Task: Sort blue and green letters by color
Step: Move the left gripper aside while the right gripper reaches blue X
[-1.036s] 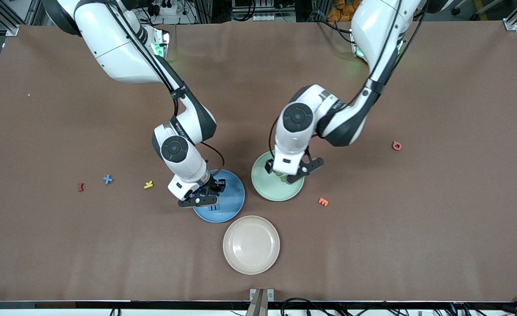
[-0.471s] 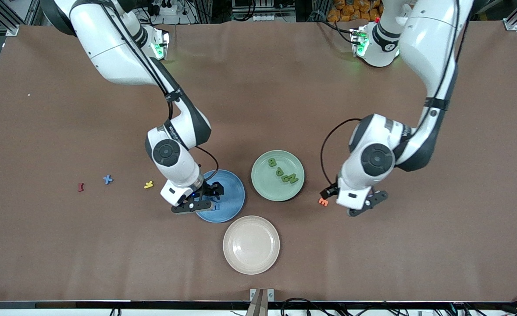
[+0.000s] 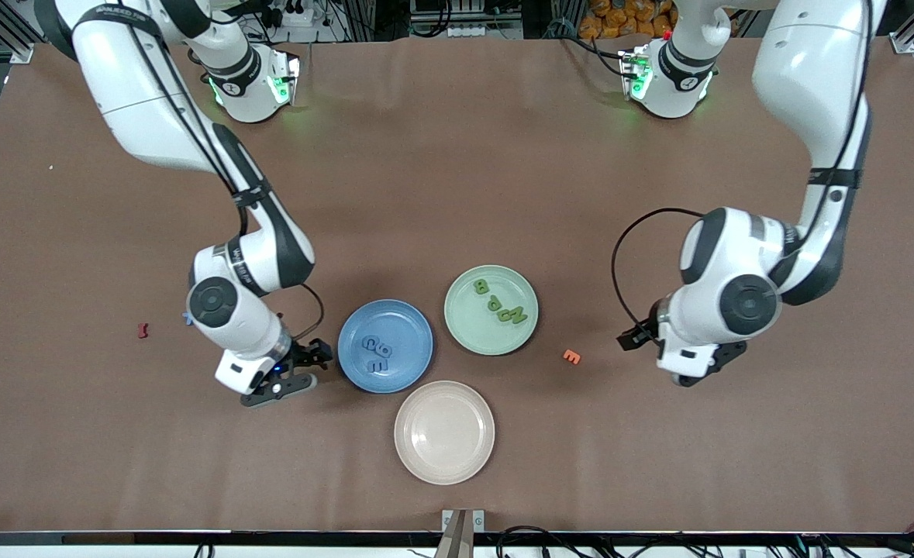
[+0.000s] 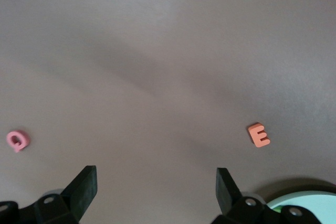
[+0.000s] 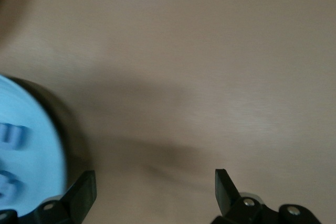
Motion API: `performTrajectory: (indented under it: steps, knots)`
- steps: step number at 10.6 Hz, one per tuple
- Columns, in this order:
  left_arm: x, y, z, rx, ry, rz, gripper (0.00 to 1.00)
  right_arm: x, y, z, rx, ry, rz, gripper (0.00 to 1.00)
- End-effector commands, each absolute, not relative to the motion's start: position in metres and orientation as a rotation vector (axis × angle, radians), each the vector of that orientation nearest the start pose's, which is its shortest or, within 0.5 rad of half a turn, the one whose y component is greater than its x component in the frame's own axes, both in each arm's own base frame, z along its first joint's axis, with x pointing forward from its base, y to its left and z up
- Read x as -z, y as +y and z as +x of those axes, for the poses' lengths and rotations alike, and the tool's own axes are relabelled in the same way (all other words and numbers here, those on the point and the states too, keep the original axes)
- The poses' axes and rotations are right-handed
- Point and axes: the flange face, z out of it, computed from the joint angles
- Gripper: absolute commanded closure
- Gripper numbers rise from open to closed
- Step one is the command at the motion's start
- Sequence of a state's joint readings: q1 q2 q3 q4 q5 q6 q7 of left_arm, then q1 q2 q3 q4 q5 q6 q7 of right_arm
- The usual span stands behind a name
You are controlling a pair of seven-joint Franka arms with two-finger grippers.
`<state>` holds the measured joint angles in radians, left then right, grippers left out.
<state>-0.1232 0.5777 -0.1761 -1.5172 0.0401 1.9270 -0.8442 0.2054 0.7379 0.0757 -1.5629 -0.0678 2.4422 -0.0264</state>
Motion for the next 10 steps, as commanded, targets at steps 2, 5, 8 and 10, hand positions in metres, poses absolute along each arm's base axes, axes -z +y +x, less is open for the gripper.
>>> performTrajectory:
  steps: [2, 5, 8, 10]
  knots:
    - [-0.351, -0.131, 0.599, -0.350, -0.971, -3.000, 0.00, -0.221, 0.097, 0.710, 0.181, -0.767, -3.086, 0.00]
    - [-0.361, -0.118, 0.528, -0.336, -0.982, -3.014, 0.00, -0.216, 0.016, 0.711, 0.092, -0.813, -3.084, 0.00]
    - [-0.368, -0.102, 0.475, -0.333, -0.929, -3.035, 0.00, -0.207, -0.042, 0.692, -0.020, -0.820, -3.066, 0.00]
    - [-0.383, -0.102, 0.482, -0.303, -0.927, -3.049, 0.00, -0.209, -0.060, 0.662, -0.026, -0.786, -3.074, 0.00]
